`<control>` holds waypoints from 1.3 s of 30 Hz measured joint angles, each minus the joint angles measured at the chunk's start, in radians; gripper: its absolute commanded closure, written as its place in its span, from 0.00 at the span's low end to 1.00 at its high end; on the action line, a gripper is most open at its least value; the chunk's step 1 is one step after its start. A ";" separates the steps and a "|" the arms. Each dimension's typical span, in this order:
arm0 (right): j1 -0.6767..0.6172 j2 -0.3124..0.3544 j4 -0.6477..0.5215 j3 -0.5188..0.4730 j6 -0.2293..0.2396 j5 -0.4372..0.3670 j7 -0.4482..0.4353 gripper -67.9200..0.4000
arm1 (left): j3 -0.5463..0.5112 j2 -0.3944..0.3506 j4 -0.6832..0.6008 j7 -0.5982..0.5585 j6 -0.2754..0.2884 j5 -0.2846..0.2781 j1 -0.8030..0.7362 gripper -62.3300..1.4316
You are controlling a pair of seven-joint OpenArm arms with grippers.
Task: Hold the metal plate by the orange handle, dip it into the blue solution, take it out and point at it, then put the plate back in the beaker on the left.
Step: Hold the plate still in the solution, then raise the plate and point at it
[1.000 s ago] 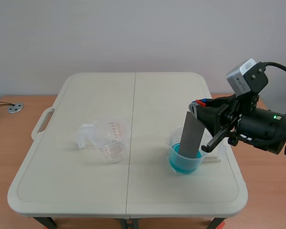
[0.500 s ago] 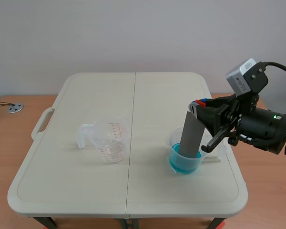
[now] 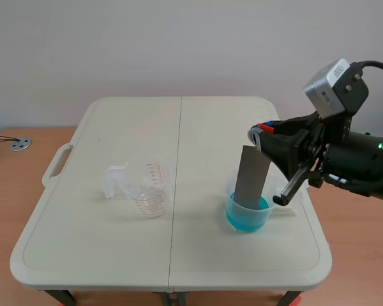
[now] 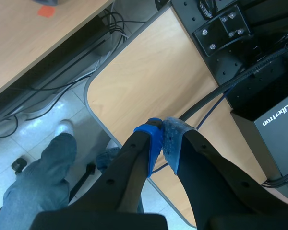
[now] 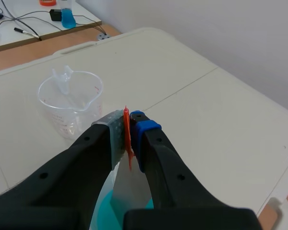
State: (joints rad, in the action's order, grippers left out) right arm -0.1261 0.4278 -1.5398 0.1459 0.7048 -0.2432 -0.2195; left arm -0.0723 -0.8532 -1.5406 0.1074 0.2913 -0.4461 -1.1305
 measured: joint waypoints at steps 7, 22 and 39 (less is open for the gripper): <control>-0.024 0.000 -0.087 -0.060 0.035 0.000 0.001 0.98 | 0.000 0.000 0.000 0.000 0.000 0.000 0.000 0.95; -0.024 0.000 -0.235 -0.132 0.035 -0.045 0.049 0.98 | -0.025 0.000 0.000 0.007 0.000 0.000 0.035 0.95; -0.024 0.000 -0.377 -0.151 0.035 -0.118 0.118 0.98 | -0.127 -0.087 -0.037 -0.016 0.008 -0.034 0.279 0.95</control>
State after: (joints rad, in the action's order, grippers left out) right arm -0.1501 0.4274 -1.9167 -0.0055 0.7403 -0.3611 -0.1017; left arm -0.1989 -0.9398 -1.5772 0.0914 0.2993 -0.4805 -0.8513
